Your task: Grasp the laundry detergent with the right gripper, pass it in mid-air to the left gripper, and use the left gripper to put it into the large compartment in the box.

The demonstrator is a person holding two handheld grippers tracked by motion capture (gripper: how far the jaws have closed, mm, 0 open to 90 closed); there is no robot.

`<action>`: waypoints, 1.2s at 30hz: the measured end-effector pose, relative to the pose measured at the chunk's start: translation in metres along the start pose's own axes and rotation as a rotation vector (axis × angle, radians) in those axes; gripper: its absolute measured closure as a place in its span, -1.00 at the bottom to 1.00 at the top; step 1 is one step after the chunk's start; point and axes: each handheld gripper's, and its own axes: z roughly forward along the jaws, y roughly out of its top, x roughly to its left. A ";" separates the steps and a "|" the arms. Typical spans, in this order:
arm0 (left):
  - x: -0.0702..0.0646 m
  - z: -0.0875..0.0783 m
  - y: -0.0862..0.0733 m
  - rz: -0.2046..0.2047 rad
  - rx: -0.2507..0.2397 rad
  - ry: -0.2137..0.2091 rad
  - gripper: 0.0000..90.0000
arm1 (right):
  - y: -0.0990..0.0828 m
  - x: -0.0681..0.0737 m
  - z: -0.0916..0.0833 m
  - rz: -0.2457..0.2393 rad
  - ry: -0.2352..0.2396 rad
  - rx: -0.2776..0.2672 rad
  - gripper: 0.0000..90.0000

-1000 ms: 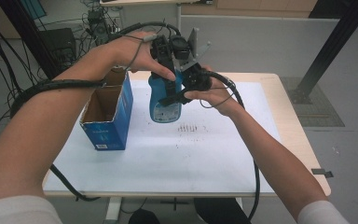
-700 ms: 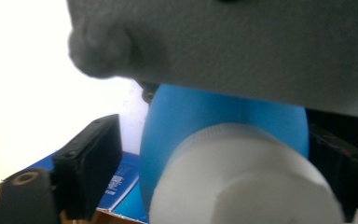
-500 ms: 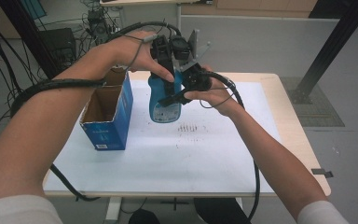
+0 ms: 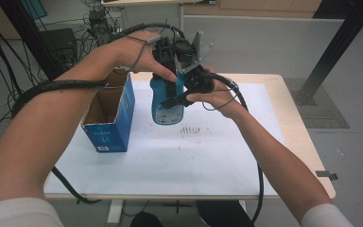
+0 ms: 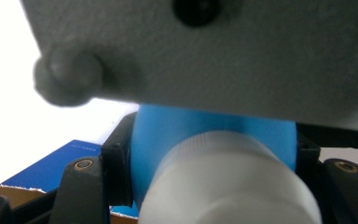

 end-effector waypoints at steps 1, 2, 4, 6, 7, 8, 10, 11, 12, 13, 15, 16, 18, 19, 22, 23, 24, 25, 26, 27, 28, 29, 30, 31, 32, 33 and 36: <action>0.000 0.000 0.000 0.000 0.000 0.000 -0.16 | 0.000 0.000 0.000 0.000 0.000 0.000 -0.02; 0.000 0.000 0.000 0.001 0.000 0.002 -0.16 | 0.000 -0.002 0.001 -0.024 0.005 -0.010 -0.02; 0.000 0.000 0.000 0.001 0.000 0.006 -0.16 | 0.000 0.000 0.000 -0.002 -0.001 -0.003 -0.02; -0.001 0.000 -0.001 0.002 -0.004 0.008 -0.16 | 0.001 0.001 0.001 0.011 0.008 -0.006 -0.02; -0.001 0.000 -0.001 0.002 -0.004 0.008 -0.16 | 0.001 0.001 0.001 0.011 0.008 -0.006 -0.02; -0.001 0.000 -0.001 0.003 -0.006 0.008 -0.16 | 0.000 0.000 0.001 -0.006 -0.007 0.000 -0.02; -0.001 0.001 -0.001 0.002 -0.009 0.008 -0.16 | 0.000 0.000 0.001 -0.006 -0.007 0.001 -0.02; -0.001 0.001 -0.001 0.003 -0.010 0.009 -0.16 | 0.000 0.000 0.001 -0.005 -0.007 0.002 -0.02; -0.001 0.001 -0.001 -0.001 -0.014 0.010 -0.16 | 0.000 0.000 0.001 -0.005 -0.007 0.003 -0.02; -0.001 0.001 -0.001 -0.001 -0.015 0.010 -0.16 | 0.000 0.001 0.000 0.005 0.000 0.004 -0.02; -0.001 0.001 -0.001 0.001 -0.013 0.013 -0.16 | 0.000 0.001 0.000 0.005 -0.001 0.004 -0.02; -0.002 0.001 -0.001 0.002 -0.014 0.016 -0.16 | 0.000 0.001 0.000 0.004 -0.003 0.004 -0.02; -0.001 0.001 -0.001 0.002 -0.013 0.014 -0.16 | 0.000 0.001 0.000 0.004 -0.004 0.004 -0.02; -0.001 0.001 -0.001 0.002 -0.013 0.014 -0.16 | 0.000 0.001 0.000 0.004 -0.004 0.004 -0.02; -0.001 0.001 -0.001 0.001 -0.012 0.015 -0.16 | 0.000 0.000 0.000 0.005 -0.003 0.005 -0.02; -0.001 0.001 -0.001 0.001 -0.012 0.014 -0.16 | 0.000 0.000 0.001 0.000 -0.001 0.003 -0.02; -0.001 0.001 -0.001 0.001 -0.012 0.015 -0.16 | -0.001 -0.003 0.002 -0.030 0.000 -0.008 -0.02; -0.001 0.001 -0.001 0.001 -0.011 0.015 -0.16 | -0.001 -0.003 0.002 -0.034 0.000 -0.009 -0.02; -0.001 0.001 -0.001 0.001 -0.012 0.015 -0.16 | -0.001 -0.002 0.002 -0.023 0.001 -0.007 -0.02; -0.001 0.001 -0.002 0.000 -0.014 0.015 -0.16 | -0.001 -0.002 0.002 -0.021 0.001 -0.006 -0.02; -0.001 0.002 -0.002 -0.001 -0.016 0.017 -0.16 | -0.001 -0.003 0.002 -0.026 -0.002 -0.004 -0.02; -0.001 0.002 -0.002 -0.001 -0.016 0.017 -0.16 | -0.001 -0.003 0.002 -0.026 -0.002 -0.004 -0.02; -0.001 0.002 -0.002 -0.002 -0.015 0.015 -0.16 | -0.001 -0.002 0.002 -0.022 0.001 -0.004 -0.02; -0.001 0.002 -0.002 -0.002 -0.013 0.014 -0.16 | -0.001 -0.002 0.002 -0.022 0.002 -0.004 -0.02; -0.001 0.002 -0.002 -0.001 -0.014 0.014 -0.16 | -0.001 -0.002 0.003 -0.022 0.003 -0.004 -0.02; -0.001 0.002 -0.002 -0.001 -0.014 0.014 -0.16 | -0.001 -0.002 0.003 -0.022 0.003 -0.004 -0.02; -0.001 0.002 -0.003 -0.004 -0.013 0.010 -0.16 | -0.001 -0.002 0.003 -0.020 0.008 -0.003 -0.02</action>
